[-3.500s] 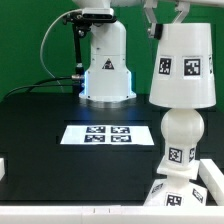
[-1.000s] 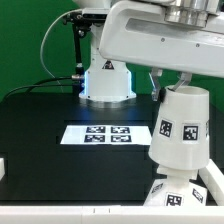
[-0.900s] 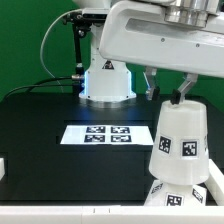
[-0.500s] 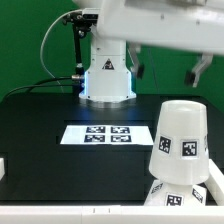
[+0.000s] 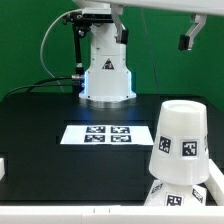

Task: Assemble lamp

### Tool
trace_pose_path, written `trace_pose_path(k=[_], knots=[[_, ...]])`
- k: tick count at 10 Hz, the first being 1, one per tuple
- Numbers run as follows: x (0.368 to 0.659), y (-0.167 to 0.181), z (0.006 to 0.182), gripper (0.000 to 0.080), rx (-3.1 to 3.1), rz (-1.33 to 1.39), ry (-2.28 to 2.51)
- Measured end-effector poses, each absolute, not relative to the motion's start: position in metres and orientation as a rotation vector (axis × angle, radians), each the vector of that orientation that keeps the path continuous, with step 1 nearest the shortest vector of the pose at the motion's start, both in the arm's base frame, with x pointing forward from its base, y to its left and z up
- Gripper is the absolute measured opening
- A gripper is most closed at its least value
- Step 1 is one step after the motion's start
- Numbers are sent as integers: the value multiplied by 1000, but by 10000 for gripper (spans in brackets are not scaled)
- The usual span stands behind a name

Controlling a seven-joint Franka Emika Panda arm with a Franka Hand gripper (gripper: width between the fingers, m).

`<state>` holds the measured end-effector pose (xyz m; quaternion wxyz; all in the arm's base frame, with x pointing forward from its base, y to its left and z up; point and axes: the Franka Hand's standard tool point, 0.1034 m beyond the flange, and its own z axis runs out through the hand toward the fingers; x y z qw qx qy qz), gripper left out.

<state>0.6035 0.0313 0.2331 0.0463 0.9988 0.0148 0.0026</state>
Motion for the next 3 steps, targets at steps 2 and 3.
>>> trace_pose_path(k=[2,3], knots=[[603,31,233,699,3048,7,45],[603,31,233,699,3048,7,45]])
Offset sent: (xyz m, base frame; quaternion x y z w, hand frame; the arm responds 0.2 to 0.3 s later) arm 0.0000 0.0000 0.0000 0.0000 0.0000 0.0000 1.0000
